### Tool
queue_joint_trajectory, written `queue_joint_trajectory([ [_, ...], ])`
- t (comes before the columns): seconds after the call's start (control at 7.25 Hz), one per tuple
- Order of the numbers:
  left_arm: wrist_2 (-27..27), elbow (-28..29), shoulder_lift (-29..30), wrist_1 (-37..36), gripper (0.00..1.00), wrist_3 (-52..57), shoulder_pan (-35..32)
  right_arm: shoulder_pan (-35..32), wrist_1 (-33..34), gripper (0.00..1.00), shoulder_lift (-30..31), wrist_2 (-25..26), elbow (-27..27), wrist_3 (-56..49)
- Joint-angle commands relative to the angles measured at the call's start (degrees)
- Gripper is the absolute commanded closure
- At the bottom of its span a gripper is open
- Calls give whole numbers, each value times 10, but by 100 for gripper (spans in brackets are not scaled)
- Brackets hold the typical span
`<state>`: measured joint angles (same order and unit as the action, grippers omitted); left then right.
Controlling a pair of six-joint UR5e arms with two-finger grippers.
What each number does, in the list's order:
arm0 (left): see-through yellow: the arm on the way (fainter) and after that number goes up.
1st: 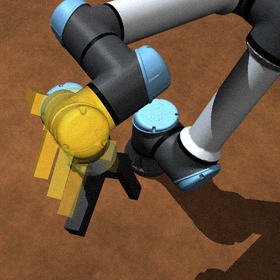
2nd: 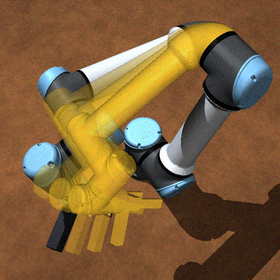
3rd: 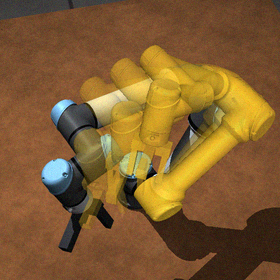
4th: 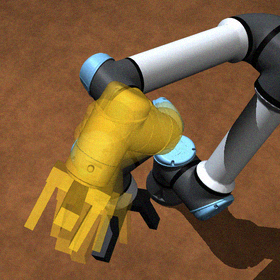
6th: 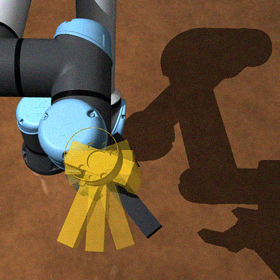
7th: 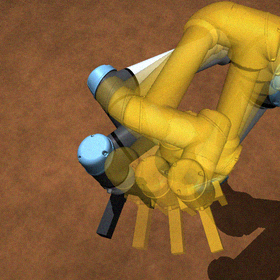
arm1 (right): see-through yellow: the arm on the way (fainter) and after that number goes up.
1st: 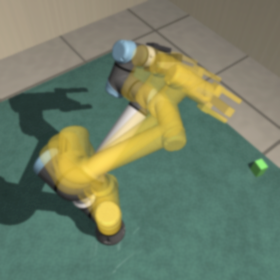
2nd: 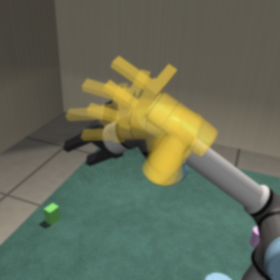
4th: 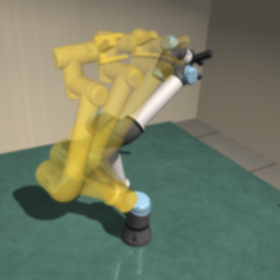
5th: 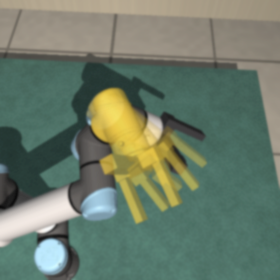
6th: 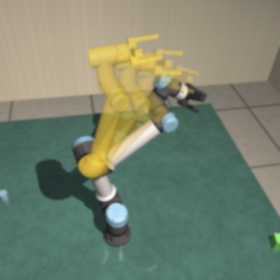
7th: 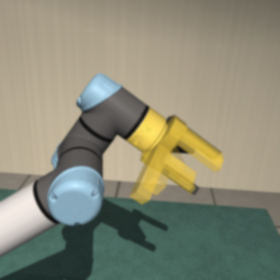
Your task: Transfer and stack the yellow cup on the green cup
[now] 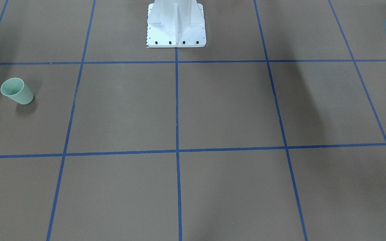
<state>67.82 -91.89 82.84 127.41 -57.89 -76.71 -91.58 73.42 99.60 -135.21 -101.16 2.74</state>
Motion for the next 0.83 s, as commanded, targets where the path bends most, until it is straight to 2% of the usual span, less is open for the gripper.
queue_joint_trajectory([
  [0.0,92,1,100,20,76,37,15,8,-48,0,-7,-5,-6,3],
  [0.14,140,-1,145,40,85,100,57,11,-62,0,-12,-6,-5,-2],
  [0.28,144,0,190,69,88,150,107,17,-84,0,-24,-6,-5,-3],
  [0.41,146,-2,227,102,87,164,157,26,-124,0,-35,-6,-4,-3],
  [0.55,143,-2,239,161,86,161,211,49,-150,5,-48,-6,-3,2],
  [0.69,145,-10,253,214,86,158,247,61,-152,4,-50,-5,-3,1],
])
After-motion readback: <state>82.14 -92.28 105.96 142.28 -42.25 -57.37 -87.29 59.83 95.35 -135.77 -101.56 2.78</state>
